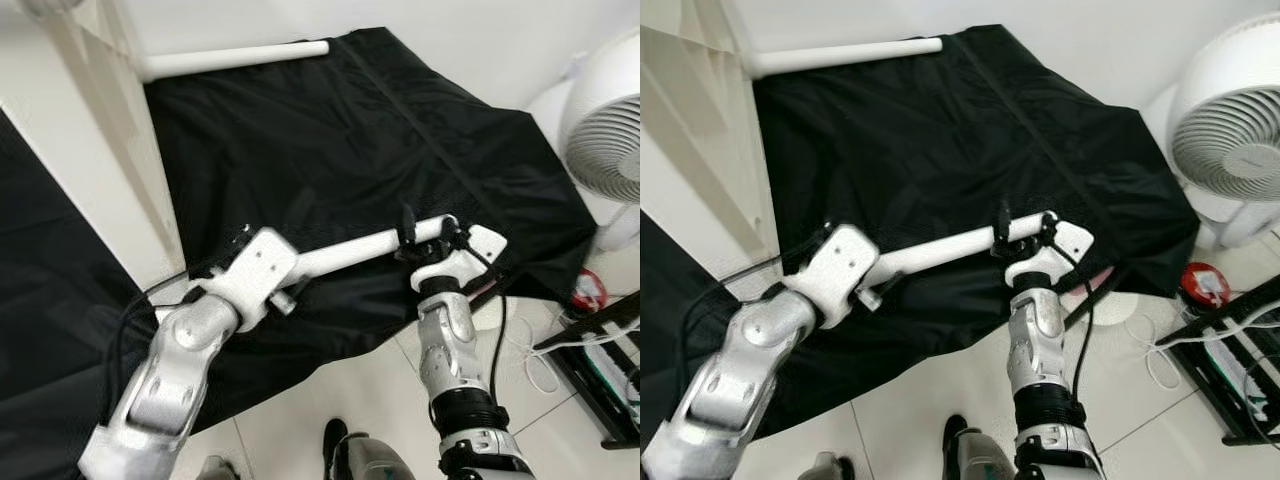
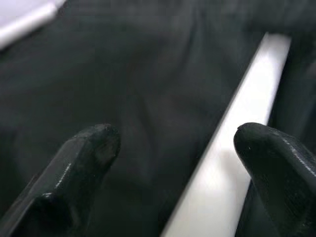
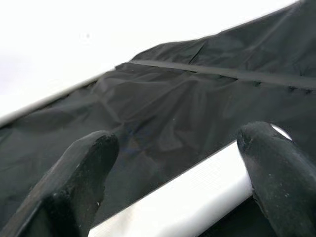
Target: Building children table
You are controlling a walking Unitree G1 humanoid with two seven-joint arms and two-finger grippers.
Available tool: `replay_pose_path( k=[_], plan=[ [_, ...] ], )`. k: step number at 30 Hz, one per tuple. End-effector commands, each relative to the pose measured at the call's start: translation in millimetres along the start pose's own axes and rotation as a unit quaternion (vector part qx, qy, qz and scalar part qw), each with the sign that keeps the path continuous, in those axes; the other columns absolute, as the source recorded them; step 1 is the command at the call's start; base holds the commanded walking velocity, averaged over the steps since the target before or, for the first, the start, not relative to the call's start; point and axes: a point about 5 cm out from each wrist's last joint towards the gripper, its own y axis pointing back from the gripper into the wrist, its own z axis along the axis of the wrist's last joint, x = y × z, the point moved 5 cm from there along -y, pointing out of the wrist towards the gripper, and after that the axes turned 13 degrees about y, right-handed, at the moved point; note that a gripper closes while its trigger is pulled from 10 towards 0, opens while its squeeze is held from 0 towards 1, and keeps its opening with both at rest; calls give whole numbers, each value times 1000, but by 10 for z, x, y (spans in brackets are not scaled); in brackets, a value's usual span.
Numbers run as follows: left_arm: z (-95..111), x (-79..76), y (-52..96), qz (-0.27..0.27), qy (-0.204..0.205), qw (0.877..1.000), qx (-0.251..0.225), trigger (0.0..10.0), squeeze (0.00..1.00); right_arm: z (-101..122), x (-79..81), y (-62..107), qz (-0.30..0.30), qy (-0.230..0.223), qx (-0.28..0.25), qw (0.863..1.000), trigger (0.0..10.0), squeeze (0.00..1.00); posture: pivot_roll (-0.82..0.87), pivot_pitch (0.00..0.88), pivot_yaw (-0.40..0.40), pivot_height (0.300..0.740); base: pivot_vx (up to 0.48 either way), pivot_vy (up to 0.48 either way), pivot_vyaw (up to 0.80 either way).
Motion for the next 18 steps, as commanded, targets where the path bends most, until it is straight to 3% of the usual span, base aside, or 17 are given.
replay_pose_path(
  k=[1,4,7,10,14,18],
  plan=[
    [143,-97,26,-44,27,998,-30,10000,0,89,20,9,-2,20,-17,1000,10000,0,130,180,30,740,0,0,0],
    [240,-133,28,-69,46,995,-48,10000,0,185,6,7,-5,35,-34,999,10000,0,130,180,30,740,0,0,0],
    [421,-146,56,-106,73,988,-85,10000,0,431,-15,-33,-3,55,-73,996,10000,0,117,167,29,740,0,0,0],
    [466,-141,65,-113,77,986,-97,10000,0,524,-21,-50,1,56,-86,995,10000,0,113,155,22,740,0,0,0],
    [472,-119,76,-113,82,984,-109,10000,0,601,-52,-60,4,61,-96,994,10000,0,112,132,8,740,0,0,0],
    [335,-105,102,-102,78,986,-103,10000,0,534,-90,-31,4,80,-86,993,10000,0,113,108,-9,740,0,0,0]
  ],
)
